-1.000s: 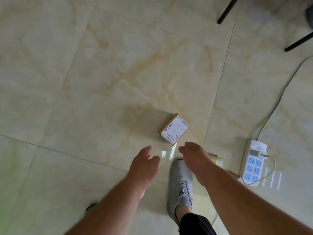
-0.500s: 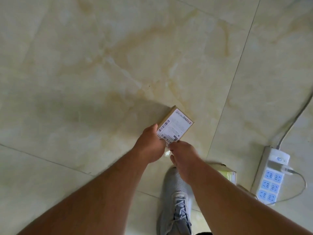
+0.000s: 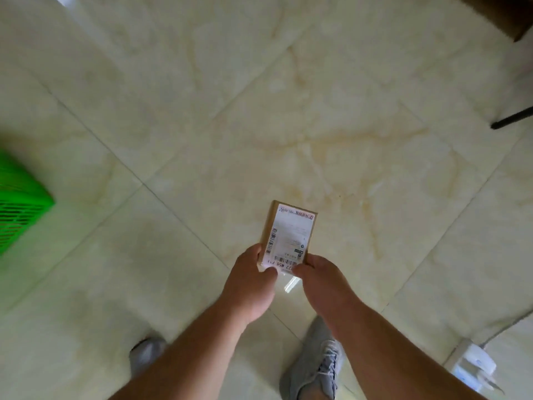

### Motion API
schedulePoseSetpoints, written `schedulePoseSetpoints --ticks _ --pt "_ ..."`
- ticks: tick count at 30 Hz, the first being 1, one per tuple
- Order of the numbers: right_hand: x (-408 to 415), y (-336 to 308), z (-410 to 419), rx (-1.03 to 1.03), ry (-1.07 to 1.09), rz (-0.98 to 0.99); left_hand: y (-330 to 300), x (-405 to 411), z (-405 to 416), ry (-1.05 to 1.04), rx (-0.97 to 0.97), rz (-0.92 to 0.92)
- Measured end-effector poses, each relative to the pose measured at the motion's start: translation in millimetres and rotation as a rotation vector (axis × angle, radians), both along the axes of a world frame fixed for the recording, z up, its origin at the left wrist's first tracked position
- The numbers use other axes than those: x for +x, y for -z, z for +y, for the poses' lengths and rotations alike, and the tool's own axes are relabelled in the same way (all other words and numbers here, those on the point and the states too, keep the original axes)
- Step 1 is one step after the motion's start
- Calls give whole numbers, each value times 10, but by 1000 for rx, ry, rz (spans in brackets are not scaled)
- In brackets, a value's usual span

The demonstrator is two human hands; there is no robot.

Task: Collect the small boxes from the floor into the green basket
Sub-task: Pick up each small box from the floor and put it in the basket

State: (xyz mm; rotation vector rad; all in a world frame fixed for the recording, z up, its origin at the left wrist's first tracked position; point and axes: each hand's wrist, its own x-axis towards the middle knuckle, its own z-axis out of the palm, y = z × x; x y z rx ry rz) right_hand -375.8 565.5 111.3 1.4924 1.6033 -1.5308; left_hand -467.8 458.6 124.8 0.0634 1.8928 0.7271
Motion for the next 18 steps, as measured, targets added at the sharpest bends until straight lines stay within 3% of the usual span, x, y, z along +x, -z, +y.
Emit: schedulePoseSetpoints --ticks 8,18 --pt "-960 -770 -960 36 -305 113 -586 -566 -1226 -310 -7 94" --pt "-2091 -1517 -2910 16 -619 204 -1308 -1226 -3308 -681 45 148"
